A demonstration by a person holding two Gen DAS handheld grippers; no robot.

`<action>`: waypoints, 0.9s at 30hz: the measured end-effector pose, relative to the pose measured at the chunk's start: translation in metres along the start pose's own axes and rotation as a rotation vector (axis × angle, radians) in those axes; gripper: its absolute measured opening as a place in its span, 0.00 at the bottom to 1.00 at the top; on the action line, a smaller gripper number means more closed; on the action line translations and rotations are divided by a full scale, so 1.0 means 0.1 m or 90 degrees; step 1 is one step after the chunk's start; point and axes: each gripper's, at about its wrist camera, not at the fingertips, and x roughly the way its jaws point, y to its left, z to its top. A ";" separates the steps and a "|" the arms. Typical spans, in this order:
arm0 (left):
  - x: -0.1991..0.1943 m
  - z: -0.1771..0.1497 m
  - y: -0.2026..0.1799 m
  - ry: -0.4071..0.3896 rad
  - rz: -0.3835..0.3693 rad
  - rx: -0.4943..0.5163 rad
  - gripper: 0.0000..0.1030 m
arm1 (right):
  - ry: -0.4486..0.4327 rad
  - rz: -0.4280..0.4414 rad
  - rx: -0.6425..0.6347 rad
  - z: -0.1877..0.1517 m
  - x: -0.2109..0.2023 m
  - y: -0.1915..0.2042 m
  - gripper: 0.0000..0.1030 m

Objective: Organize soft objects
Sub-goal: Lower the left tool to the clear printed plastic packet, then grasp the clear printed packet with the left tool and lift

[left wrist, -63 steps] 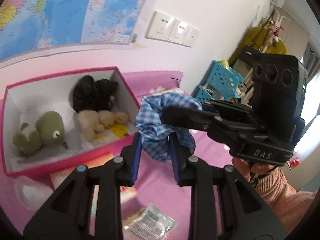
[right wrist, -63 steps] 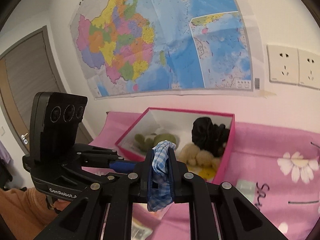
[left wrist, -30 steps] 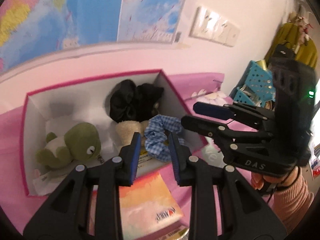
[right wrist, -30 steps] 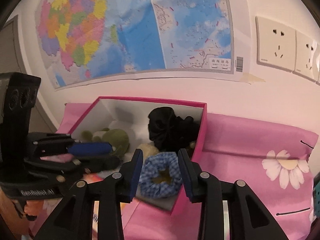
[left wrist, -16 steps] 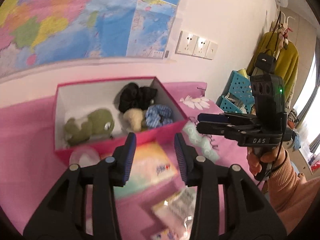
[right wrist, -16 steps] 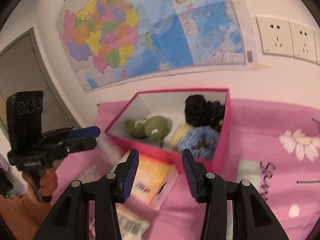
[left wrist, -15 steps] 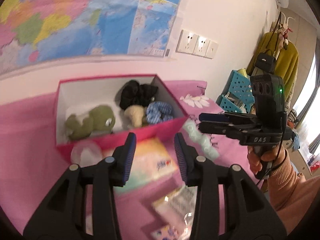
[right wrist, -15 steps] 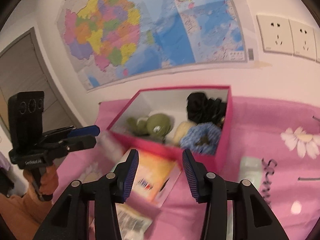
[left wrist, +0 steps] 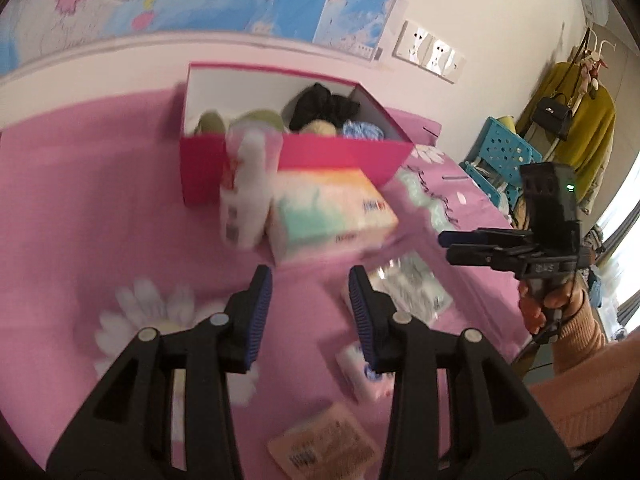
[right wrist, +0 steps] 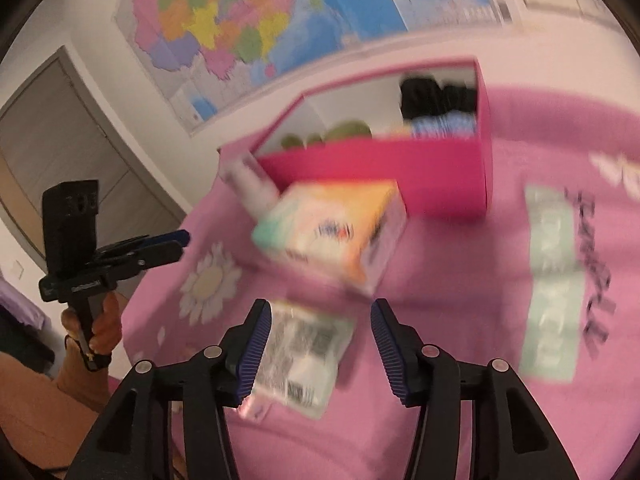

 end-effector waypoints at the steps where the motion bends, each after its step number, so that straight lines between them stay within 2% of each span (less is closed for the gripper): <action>1: 0.00 -0.08 -0.02 0.009 -0.006 0.004 0.40 | 0.008 0.001 0.010 -0.05 0.03 -0.03 0.52; 6: 0.09 -0.29 -0.20 0.042 -0.053 0.020 0.41 | 0.027 0.007 0.053 -0.22 0.09 -0.13 0.59; 9: 0.22 -0.35 -0.31 0.066 -0.081 0.023 0.45 | 0.031 0.024 0.076 -0.28 0.12 -0.17 0.60; 12: 0.33 -0.32 -0.37 0.077 -0.108 0.015 0.46 | 0.032 0.023 0.078 -0.31 0.14 -0.14 0.60; 14: 0.39 -0.28 -0.40 0.079 -0.122 0.015 0.53 | 0.030 0.026 0.078 -0.31 0.15 -0.13 0.60; 19: 0.56 -0.23 -0.44 0.102 -0.139 0.016 0.55 | 0.029 0.034 0.085 -0.34 0.18 -0.13 0.59; 21: 0.63 -0.24 -0.44 0.115 -0.138 0.012 0.55 | 0.029 0.036 0.088 -0.34 0.19 -0.13 0.57; 26: 0.78 -0.24 -0.45 0.146 -0.149 0.007 0.55 | 0.026 0.040 0.079 -0.34 0.19 -0.12 0.32; 27: 0.80 -0.24 -0.45 0.148 -0.152 0.008 0.55 | 0.025 0.037 0.078 -0.33 0.20 -0.11 0.30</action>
